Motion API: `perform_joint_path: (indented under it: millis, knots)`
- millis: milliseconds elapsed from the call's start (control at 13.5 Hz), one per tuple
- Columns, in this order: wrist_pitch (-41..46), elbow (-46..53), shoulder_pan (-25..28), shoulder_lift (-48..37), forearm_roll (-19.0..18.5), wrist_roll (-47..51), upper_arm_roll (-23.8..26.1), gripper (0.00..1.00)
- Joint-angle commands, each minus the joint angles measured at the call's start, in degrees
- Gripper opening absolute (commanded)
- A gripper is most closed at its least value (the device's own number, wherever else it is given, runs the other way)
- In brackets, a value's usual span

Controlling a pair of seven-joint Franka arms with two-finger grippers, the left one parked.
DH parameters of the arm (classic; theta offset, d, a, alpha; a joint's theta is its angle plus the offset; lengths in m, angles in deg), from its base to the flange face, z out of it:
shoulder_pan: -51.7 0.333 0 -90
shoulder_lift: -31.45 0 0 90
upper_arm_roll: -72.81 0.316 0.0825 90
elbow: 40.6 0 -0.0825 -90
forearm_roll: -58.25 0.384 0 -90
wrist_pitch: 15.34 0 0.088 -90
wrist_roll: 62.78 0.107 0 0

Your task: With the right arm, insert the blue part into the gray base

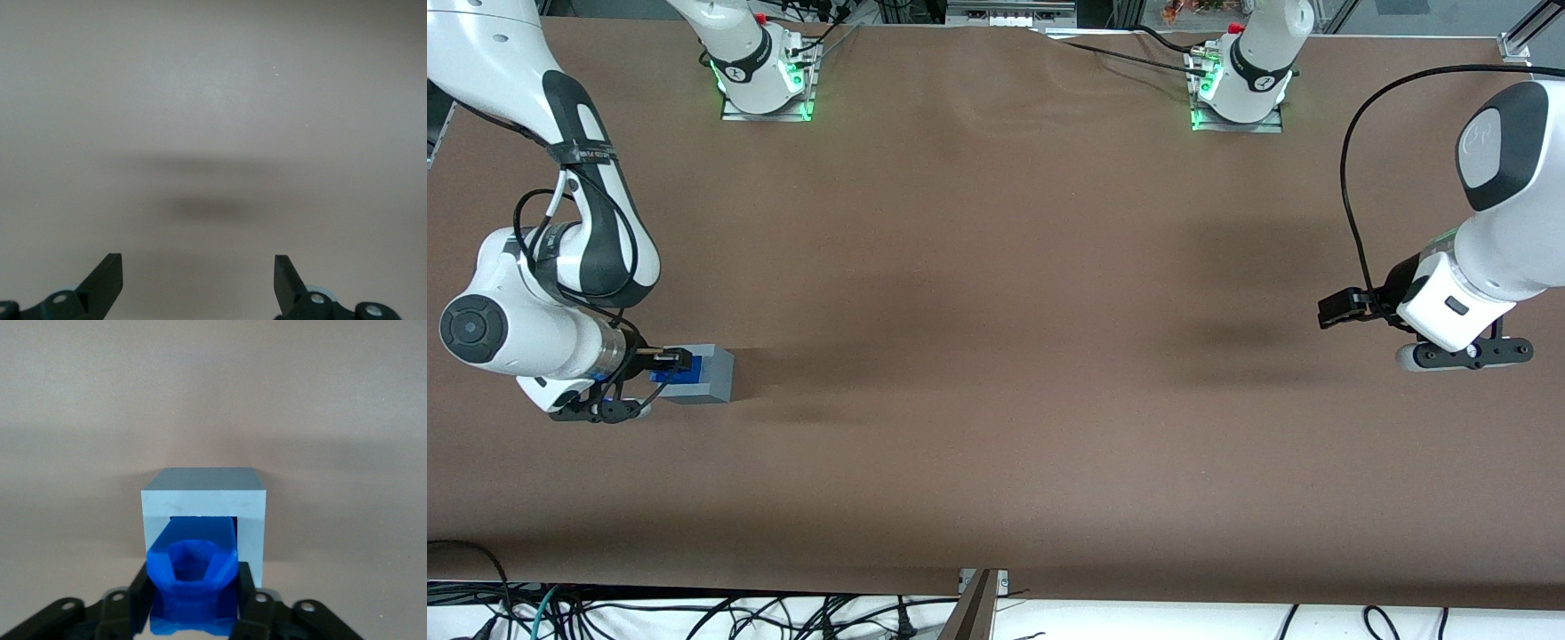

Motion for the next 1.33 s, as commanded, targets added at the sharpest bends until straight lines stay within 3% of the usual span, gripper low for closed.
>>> perform_joint_path:
  millis: [0,295,591,886,1256]
  knots:
    - [-0.8,0.4,-0.3,0.0,0.7,0.5,0.5,0.99]
    - [0.7,1.9,-0.3,-4.2,0.7,-0.2,0.8,0.99]
    - [12.7,1.4,-0.4,-15.9,2.7,0.5,2.6,0.99]
    - [16.3,-8.6,-0.3,-30.4,5.0,1.4,2.6,0.99]
    - [16.9,-7.1,-0.2,-31.0,5.3,1.6,3.1,0.99]
